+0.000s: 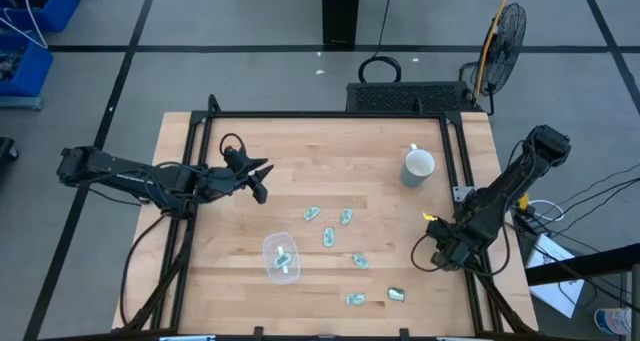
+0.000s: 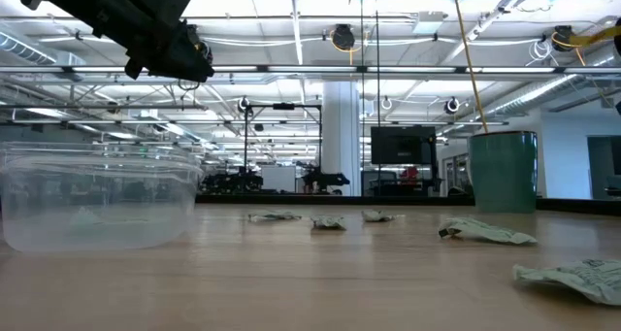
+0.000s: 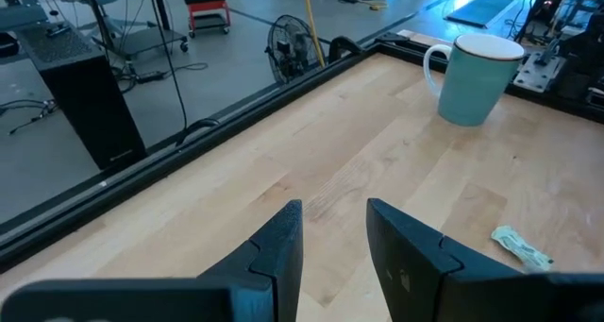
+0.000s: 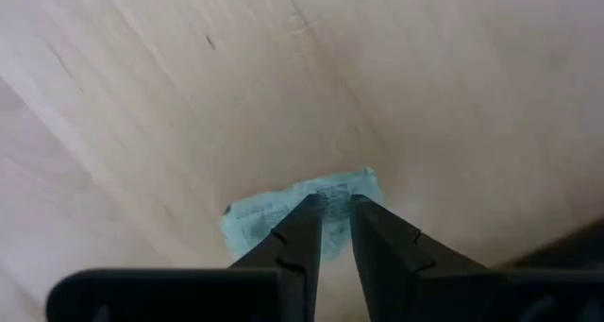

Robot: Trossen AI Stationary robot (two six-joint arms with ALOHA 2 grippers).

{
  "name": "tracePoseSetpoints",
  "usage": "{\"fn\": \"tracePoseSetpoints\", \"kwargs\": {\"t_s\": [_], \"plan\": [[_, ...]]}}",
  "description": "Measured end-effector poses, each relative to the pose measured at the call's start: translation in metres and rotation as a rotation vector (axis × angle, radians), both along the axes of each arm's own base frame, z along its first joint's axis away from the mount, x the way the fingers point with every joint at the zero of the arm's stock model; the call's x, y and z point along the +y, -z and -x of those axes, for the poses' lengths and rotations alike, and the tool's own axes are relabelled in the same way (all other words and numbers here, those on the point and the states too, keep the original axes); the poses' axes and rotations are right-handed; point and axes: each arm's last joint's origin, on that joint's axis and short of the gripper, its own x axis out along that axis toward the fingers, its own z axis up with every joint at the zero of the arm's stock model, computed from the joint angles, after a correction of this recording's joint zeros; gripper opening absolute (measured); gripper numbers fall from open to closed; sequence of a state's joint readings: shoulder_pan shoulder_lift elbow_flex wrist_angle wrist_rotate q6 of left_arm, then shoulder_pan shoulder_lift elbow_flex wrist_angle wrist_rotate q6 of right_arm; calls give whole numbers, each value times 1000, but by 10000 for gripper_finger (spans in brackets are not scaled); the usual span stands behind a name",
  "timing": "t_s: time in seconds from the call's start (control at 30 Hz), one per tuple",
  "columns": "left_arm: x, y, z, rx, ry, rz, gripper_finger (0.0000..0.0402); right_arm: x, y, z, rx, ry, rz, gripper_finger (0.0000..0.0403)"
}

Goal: Pick and place Stevia / Truvia into bins
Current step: Put the stevia packet into the transparent container

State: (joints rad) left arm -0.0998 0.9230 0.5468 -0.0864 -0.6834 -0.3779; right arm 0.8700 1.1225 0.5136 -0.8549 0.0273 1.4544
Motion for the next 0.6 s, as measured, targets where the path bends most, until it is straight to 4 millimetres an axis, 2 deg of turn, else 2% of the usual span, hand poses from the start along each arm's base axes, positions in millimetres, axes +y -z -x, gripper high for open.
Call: {"fn": "tracePoseSetpoints", "kwargs": {"t_s": [0.13, 0.33, 0.53, 0.6], "plan": [[0, 2, -2, 14, 1, -1, 124, -4, 14, 4, -12, 2, -19, 54], [-1, 12, -9, 61, 0, -7, 124, -5, 18, 3, -35, -4, -17, 52], [-1, 22, -18, 108, -15, -20, 124, 2, 17, -3, -115, -23, -70, 9], [-1, 23, -20, 100, -27, -26, 124, 5, 16, -7, -189, -37, -80, 4]]}}
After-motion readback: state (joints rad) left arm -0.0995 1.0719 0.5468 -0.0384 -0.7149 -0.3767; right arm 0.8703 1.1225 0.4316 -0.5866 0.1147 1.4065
